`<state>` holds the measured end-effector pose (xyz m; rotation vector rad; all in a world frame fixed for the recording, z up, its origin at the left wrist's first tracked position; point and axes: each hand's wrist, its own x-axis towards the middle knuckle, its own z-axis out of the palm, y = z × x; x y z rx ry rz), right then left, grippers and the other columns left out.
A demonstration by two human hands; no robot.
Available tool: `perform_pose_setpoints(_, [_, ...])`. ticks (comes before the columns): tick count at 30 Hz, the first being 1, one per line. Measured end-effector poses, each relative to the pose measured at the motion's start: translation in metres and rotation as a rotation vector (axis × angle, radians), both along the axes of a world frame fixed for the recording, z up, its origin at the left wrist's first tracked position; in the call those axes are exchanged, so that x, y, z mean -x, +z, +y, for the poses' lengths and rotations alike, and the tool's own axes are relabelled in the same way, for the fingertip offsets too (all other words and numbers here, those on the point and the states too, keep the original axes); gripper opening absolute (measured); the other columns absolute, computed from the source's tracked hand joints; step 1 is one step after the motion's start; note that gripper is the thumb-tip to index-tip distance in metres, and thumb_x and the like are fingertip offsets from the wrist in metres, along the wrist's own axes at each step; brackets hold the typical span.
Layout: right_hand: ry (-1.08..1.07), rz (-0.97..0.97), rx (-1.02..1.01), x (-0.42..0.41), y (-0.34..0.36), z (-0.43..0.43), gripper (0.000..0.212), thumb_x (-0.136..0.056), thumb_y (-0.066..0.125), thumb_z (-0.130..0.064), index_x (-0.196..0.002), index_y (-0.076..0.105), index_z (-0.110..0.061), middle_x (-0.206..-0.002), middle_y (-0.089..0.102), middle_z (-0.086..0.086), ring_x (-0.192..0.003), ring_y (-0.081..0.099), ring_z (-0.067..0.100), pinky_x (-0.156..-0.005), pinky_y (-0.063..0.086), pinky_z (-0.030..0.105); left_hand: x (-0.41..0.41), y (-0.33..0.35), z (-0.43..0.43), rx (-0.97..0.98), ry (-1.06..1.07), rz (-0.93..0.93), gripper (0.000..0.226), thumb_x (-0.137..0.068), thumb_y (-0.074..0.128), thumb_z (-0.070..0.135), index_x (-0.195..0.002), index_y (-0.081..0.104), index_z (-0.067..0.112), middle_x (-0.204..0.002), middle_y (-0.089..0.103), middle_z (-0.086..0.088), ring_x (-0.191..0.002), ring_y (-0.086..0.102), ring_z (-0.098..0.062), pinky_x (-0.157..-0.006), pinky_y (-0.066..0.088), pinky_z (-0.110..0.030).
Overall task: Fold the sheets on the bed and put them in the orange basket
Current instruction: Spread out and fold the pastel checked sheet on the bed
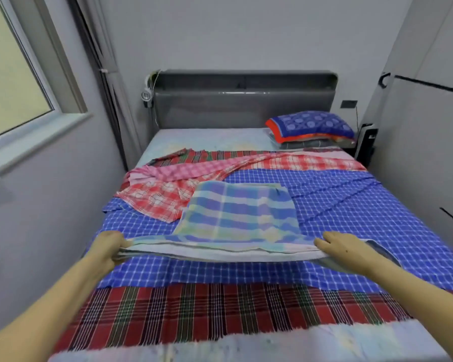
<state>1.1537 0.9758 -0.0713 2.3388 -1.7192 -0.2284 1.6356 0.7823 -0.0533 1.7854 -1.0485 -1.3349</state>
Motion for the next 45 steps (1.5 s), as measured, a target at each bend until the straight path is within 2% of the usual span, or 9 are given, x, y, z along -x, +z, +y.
perform_pose_setpoints(6, [-0.119,0.134,-0.341,-0.046,-0.109,0.089,0.054,-0.048,0.077,-0.021,-0.075,0.031,-0.027,-0.059,0.035,-0.009,-0.046,0.016,0.008,-0.042,-0.003,0.025,-0.05,-0.107,0.081,-0.324,-0.064,-0.178,0.009,-0.077,0.048,-0.02,-0.08,0.051,-0.012,-0.071,0.055,-0.021,-0.059,0.054,-0.029,-0.06,0.046,-0.033])
perform_pose_setpoints(10, [-0.208,0.167,-0.472,-0.066,-0.121,0.122,0.061,-0.03,0.075,-0.004,-0.081,0.047,-0.024,-0.067,0.048,-0.002,-0.05,0.041,0.016,-0.043,0.001,0.028,-0.064,-0.13,0.113,-0.421,-0.218,-0.342,0.011,-0.079,0.045,-0.02,-0.077,0.053,-0.012,-0.066,0.056,-0.018,-0.045,0.055,-0.027,-0.035,0.045,-0.023])
perform_pose_setpoints(12, [-0.201,0.126,-0.533,-0.078,-0.121,0.126,0.051,-0.064,0.067,0.002,-0.109,0.056,-0.021,-0.098,0.056,0.007,-0.084,0.057,0.024,-0.045,0.018,0.03,-0.062,-0.135,0.119,-0.452,-0.306,-0.408,0.013,-0.081,0.043,-0.019,-0.075,0.052,-0.011,-0.067,0.055,-0.019,-0.035,0.053,-0.023,-0.035,0.044,-0.023])
perform_pose_setpoints(14, [-0.317,0.114,-0.741,-0.082,-0.128,0.128,0.051,-0.086,0.046,0.002,-0.13,0.046,-0.022,-0.122,0.049,0.009,-0.112,0.05,0.026,-0.064,0.031,0.033,-0.057,-0.143,0.126,-0.472,-0.425,-0.509,0.012,-0.083,0.045,-0.014,-0.082,0.057,-0.012,-0.077,0.056,-0.02,-0.043,0.055,-0.023,-0.034,0.041,-0.019])
perform_pose_setpoints(18, [-0.41,0.079,-1.021,-0.091,-0.141,0.128,0.037,-0.091,0.046,-0.007,-0.126,0.056,-0.013,-0.126,0.057,0.011,-0.118,0.053,0.028,-0.089,0.044,0.031,-0.05,-0.159,0.136,-0.57,-0.712,-0.714,0.021,-0.086,0.059,0.003,-0.107,0.063,0.001,-0.097,0.061,-0.011,-0.07,0.054,-0.02,-0.043,0.045,-0.015])
perform_pose_setpoints(21, [-0.489,0.118,-1.173,-0.089,-0.148,0.119,0.041,-0.095,0.041,-0.004,-0.134,0.051,-0.009,-0.139,0.049,0.013,-0.126,0.049,0.028,-0.1,0.04,0.034,-0.044,-0.166,0.129,-0.659,-0.827,-0.831,0.011,-0.084,0.062,0.009,-0.094,0.059,0.011,-0.109,0.067,-0.009,-0.085,0.065,-0.021,-0.058,0.053,-0.023])
perform_pose_setpoints(25, [-0.518,-0.072,-1.039,-0.063,-0.166,0.061,0.053,-0.09,0.038,-0.001,-0.136,0.05,-0.025,-0.145,0.044,0.003,-0.13,0.045,0.022,-0.104,0.04,0.032,-0.02,-0.176,0.08,-0.562,-0.726,-0.85,0.026,-0.089,0.052,0.004,-0.114,0.047,0.0,-0.108,0.061,-0.02,-0.089,0.066,-0.031,-0.072,0.057,-0.038])
perform_pose_setpoints(32, [-0.473,-0.304,-0.786,-0.05,-0.177,-0.095,0.046,-0.092,0.038,-0.005,-0.131,0.052,-0.026,-0.141,0.046,0.005,-0.127,0.045,0.023,-0.099,0.038,0.029,0.036,-0.184,-0.029,-0.274,-0.601,-0.878,0.011,-0.088,0.045,0.002,-0.089,0.056,0.006,-0.088,0.057,-0.015,-0.072,0.048,-0.024,-0.067,0.04,-0.032])
perform_pose_setpoints(45, [-0.476,-0.555,-0.585,-0.08,-0.196,-0.336,0.042,-0.094,0.04,-0.01,-0.133,0.05,-0.021,-0.137,0.052,0.005,-0.126,0.047,0.024,-0.099,0.039,0.031,0.092,-0.216,-0.198,-0.178,-0.251,-0.408,0.014,-0.091,0.053,0.009,-0.104,0.059,0.011,-0.073,0.056,-0.012,-0.057,0.038,-0.023,-0.054,0.032,-0.036])
